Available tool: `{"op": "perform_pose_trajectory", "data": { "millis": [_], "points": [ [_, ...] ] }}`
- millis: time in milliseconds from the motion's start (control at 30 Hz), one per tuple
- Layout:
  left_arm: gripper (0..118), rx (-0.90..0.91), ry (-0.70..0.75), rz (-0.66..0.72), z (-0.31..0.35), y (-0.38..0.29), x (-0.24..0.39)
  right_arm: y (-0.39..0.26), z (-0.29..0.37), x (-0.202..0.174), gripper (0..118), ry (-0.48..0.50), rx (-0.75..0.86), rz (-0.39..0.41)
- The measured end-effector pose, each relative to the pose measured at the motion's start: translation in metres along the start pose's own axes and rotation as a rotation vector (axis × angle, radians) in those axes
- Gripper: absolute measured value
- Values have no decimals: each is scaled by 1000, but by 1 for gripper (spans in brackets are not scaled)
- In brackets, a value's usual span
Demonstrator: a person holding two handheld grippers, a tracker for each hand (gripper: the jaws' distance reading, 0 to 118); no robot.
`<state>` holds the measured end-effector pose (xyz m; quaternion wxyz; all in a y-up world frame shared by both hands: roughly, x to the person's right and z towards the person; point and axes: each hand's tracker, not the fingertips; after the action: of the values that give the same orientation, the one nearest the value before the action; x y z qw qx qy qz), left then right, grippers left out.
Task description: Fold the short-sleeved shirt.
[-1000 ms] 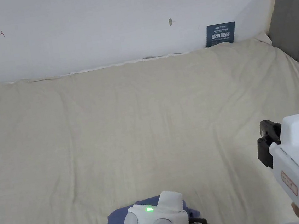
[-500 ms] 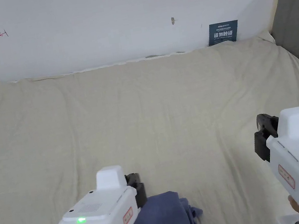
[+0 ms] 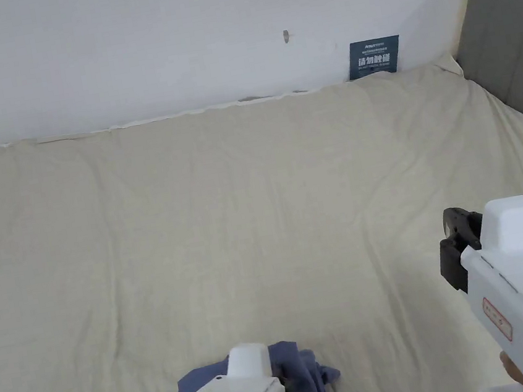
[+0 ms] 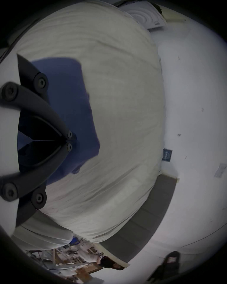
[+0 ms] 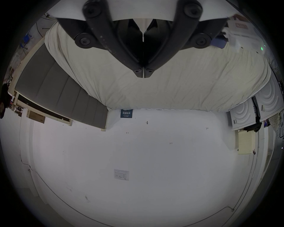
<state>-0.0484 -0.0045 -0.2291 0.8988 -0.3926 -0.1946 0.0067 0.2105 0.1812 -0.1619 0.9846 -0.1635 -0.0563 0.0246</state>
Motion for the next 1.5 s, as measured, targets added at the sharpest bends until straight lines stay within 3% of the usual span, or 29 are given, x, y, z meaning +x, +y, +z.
{"op": "perform_pose_trajectory", "data": {
  "millis": [300,500,700,867,1067,1500],
  "points": [
    [0,-17,22,-123,-28,-33,28,-8,-2,13,1,-37,-22,-20],
    [0,-27,12,-77,-13,-15,25,-7,0,5,1,-19,-23,-25],
    [0,244,-10,-67,61,37,15,2,6,-6,1,5,10,-21],
    [0,444,99,-147,126,77,-3,11,12,-19,1,23,50,-19],
    [0,590,250,-130,170,96,-43,20,19,-34,1,43,100,-16],
    [0,676,464,-26,208,83,-130,28,29,-59,1,74,174,9]
  ]
}}
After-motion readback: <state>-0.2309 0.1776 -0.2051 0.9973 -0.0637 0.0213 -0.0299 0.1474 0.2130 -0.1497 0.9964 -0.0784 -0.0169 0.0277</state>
